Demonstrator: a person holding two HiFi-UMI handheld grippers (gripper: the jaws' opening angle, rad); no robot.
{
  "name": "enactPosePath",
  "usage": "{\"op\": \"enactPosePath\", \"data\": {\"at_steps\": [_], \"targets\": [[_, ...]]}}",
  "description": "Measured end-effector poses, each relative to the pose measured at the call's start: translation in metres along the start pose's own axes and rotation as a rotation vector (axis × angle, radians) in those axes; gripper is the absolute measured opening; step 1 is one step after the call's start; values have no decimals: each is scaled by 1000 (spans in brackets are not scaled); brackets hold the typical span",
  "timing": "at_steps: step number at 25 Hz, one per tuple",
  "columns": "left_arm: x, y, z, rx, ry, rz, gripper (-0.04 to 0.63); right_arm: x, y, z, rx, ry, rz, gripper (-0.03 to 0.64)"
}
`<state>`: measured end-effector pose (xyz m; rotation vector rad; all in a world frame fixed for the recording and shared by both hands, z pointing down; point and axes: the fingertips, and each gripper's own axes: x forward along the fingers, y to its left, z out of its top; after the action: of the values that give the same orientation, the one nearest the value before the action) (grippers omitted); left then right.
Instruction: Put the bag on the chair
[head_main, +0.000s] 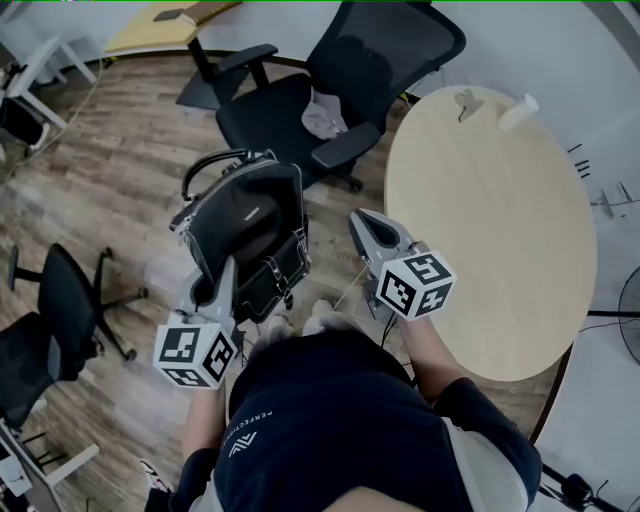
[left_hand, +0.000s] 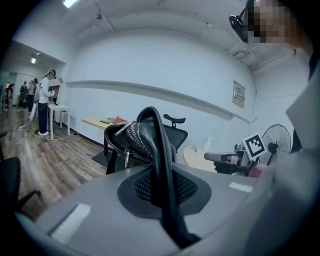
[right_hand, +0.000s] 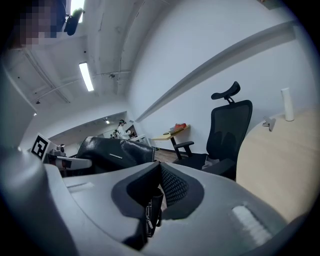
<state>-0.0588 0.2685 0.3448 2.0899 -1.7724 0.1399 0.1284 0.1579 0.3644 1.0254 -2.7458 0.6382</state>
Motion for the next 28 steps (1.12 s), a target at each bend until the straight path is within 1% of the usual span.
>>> {"op": "enactPosePath", "data": {"at_steps": [6,13,19,24,28], "targets": [[9,-1,-1,-19,2,56,37,23,-6,1,-16,37,88,3],[21,-3,5,-29,-6,81,37,46,-6,3,-8,60,149,3],[38,13,12,-19,-6,79,37,69,-7,6,-13,76,151,3],[60,36,15,-18,-1,48,37,89,-9,7,-22,84,119,3],[83,61,30,-22,0,19,37,118,-10,17,-22,92,96,3]]}}
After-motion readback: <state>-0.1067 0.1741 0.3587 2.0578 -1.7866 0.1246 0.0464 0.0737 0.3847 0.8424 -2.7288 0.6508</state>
